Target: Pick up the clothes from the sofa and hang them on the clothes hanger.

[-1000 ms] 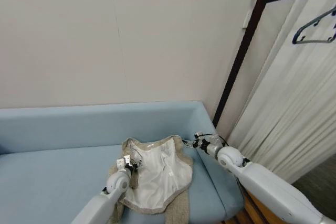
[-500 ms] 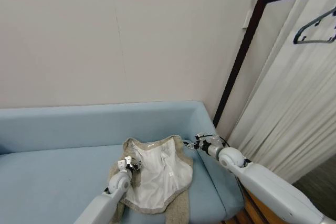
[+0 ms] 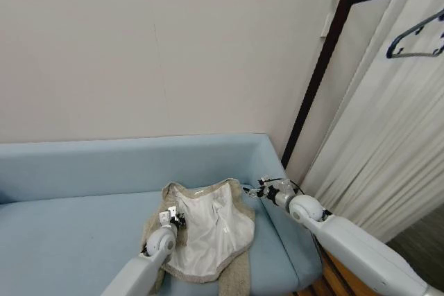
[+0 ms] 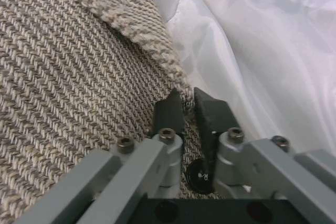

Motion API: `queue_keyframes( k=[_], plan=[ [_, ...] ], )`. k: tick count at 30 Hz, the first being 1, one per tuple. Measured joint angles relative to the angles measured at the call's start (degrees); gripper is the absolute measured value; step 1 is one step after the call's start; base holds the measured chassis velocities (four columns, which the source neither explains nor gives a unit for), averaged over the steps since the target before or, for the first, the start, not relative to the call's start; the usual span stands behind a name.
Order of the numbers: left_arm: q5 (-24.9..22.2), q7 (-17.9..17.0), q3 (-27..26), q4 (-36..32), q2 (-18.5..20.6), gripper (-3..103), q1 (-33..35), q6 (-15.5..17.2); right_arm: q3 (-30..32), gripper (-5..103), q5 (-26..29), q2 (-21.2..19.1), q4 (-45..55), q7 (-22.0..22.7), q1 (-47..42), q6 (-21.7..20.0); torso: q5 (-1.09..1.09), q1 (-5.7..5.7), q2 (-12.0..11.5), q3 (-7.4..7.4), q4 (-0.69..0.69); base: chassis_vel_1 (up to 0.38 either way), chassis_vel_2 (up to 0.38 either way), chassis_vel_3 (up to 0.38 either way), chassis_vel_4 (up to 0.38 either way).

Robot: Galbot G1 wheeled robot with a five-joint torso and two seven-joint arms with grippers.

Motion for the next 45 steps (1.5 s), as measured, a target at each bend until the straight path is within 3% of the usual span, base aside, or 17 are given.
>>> queue_keyframes(
  k=[1,10,15,23,28,36,38,40,43,45],
  plan=[
    [0.06,0.0,-0.08,0.18,-0.09,5,0.01,-0.15,0.09,100,0.0,-0.05,0.09,0.0,-0.09,-0.01,0.0,0.0,0.0,0.0,0.0,0.0,0.0,0.0,0.0],
    [0.35,0.02,-1.62,-1.56,-0.09,1,1.19,-0.85,0.84,100,0.01,-0.51,0.9,0.15,-0.33,-0.11,-0.01,0.0,0.0,0.0,0.0,0.0,0.0,0.0,0.0],
    [0.6,0.04,-4.6,-6.82,3.06,1,4.3,-0.66,2.03,100,0.03,-0.87,1.41,0.2,-0.98,-0.13,-0.01,0.0,0.0,0.0,0.0,0.0,0.0,0.0,0.0],
    [-1.17,1.72,-16.62,-15.75,12.28,1,13.55,3.12,3.87,100,0.29,-1.79,2.05,-0.41,-2.09,-0.01,0.0,-0.01,0.0,-0.01,0.01,0.0,0.0,0.0,0.0],
    [-1.31,8.27,-24.98,-16.01,16.42,1,20.11,4.89,4.15,100,0.66,-2.36,2.3,-0.94,-2.17,0.14,-0.02,-0.01,0.0,-0.01,0.01,0.0,0.0,0.0,0.0],
    [1.51,14.78,-28.57,-8.98,16.3,-2,20.81,6.28,4.21,100,0.69,-2.67,2.69,-1.3,-2.56,0.39,-0.02,-0.01,0.0,0.0,0.0,0.0,0.0,0.0,0.0],
    [5.06,21.64,-29.06,-6.82,15.24,8,20.66,6.87,4.28,100,0.74,-2.86,3.3,-1.28,-2.57,0.39,-0.02,-0.01,0.0,0.0,0.0,0.0,0.0,0.0,0.0],
    [5.44,23.07,-29.26,-6.82,14.95,14,20.81,6.25,4.4,100,0.84,-2.96,3.5,-1.27,-2.58,0.37,-0.02,-0.01,0.0,0.0,0.0,0.0,0.0,0.0,0.0],
    [6.86,27.65,-30.65,-8.2,13.4,30,22.06,-0.38,5.39,100,2.22,-3.76,4.59,-1.1,-2.53,0.08,-0.02,-0.01,0.0,0.0,-0.01,0.0,0.0,0.0,0.0],
    [6.95,28.38,-31.41,-8.93,13.07,30,22.38,-1.73,5.59,100,2.53,-3.96,4.89,-0.92,-2.49,0.05,-0.02,-0.01,0.0,0.0,-0.01,0.0,0.0,0.0,0.0]
  ],
)
